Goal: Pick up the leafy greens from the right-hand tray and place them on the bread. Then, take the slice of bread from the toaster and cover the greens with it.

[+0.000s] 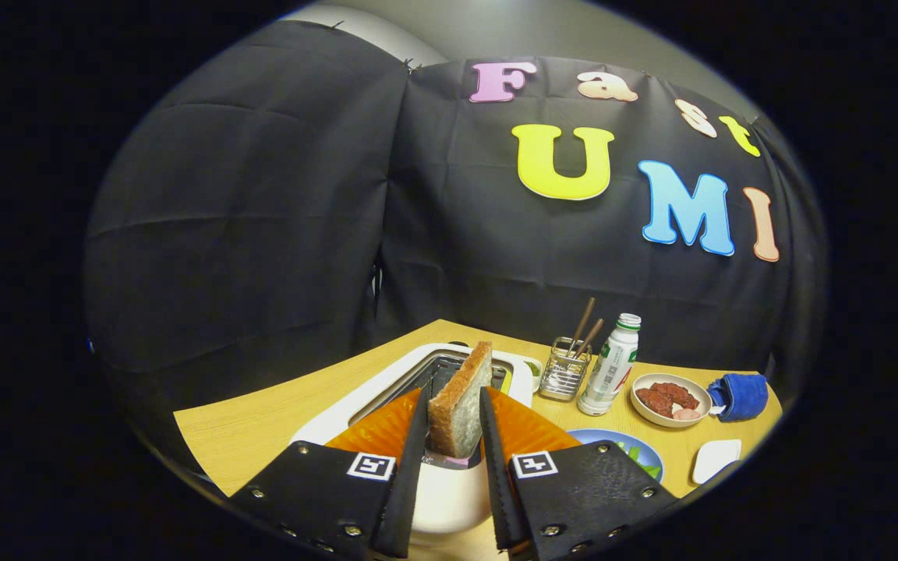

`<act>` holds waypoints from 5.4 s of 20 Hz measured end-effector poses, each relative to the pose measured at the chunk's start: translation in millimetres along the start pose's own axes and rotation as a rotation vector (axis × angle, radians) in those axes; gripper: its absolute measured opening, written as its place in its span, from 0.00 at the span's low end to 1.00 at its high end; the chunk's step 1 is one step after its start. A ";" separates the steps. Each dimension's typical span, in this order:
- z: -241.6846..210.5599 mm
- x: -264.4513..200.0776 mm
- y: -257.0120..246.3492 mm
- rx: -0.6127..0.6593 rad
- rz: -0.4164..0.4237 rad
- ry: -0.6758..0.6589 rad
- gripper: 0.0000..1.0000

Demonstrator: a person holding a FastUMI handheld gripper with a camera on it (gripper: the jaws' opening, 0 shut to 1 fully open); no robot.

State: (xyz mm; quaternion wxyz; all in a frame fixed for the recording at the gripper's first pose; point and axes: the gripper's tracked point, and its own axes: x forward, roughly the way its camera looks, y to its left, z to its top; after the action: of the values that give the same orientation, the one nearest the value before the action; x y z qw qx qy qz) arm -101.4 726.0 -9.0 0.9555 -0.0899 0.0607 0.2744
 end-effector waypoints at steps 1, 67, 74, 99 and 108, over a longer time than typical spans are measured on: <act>-2.7 -0.3 -4.5 0.011 -0.018 0.005 0.30; -82.8 -26.0 -137.1 0.331 -0.063 0.087 0.11; -91.2 -26.5 -144.4 0.303 -0.053 0.116 0.16; -125.1 -28.9 -176.4 0.290 -0.098 0.193 0.37; -98.2 -42.7 -193.3 0.223 -0.124 0.072 0.42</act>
State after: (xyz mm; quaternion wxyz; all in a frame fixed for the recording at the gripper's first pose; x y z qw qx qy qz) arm -40.5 522.9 -71.0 0.9719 0.0035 0.1192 0.2031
